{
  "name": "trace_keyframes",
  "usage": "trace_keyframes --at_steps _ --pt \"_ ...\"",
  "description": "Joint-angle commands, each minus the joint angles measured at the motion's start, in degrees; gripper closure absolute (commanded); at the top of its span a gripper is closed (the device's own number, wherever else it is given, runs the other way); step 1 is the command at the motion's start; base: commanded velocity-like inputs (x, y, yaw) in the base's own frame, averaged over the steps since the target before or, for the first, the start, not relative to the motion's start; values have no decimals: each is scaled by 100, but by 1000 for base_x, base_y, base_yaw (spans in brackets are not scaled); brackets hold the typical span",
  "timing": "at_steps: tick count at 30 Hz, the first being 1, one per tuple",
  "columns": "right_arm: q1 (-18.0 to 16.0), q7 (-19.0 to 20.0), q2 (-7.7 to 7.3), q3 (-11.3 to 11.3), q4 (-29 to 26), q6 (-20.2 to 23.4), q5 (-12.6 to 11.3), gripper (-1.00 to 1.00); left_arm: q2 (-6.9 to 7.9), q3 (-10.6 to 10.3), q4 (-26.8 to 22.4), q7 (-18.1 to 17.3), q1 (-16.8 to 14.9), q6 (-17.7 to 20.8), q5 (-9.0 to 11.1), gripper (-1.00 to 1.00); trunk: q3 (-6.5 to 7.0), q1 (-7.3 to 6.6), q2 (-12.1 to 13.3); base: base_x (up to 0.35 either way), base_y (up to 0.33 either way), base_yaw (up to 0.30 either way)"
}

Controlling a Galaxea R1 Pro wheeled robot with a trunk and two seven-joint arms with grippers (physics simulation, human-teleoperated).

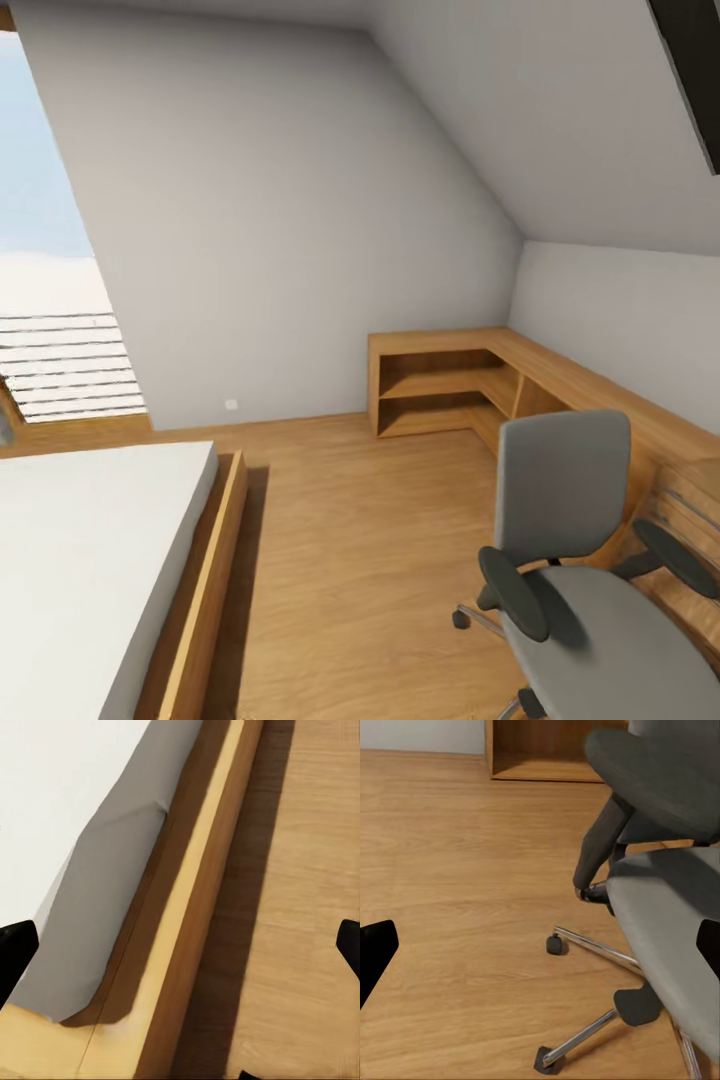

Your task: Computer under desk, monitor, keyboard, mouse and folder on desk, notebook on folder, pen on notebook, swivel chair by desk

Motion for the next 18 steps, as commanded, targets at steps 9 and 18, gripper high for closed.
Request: trace_keyframes --at_steps 9,18 --pt "-6 -207 10 63 8 -30 -51 -100 -9 -59 -17 43 4 68 5 -100 -6 2 -5 47 10 270" --pt "-6 -217 25 73 28 2 -43 -100 -6 -67 -17 39 4 71 -4 -100 -6 2 -5 283 38 140"
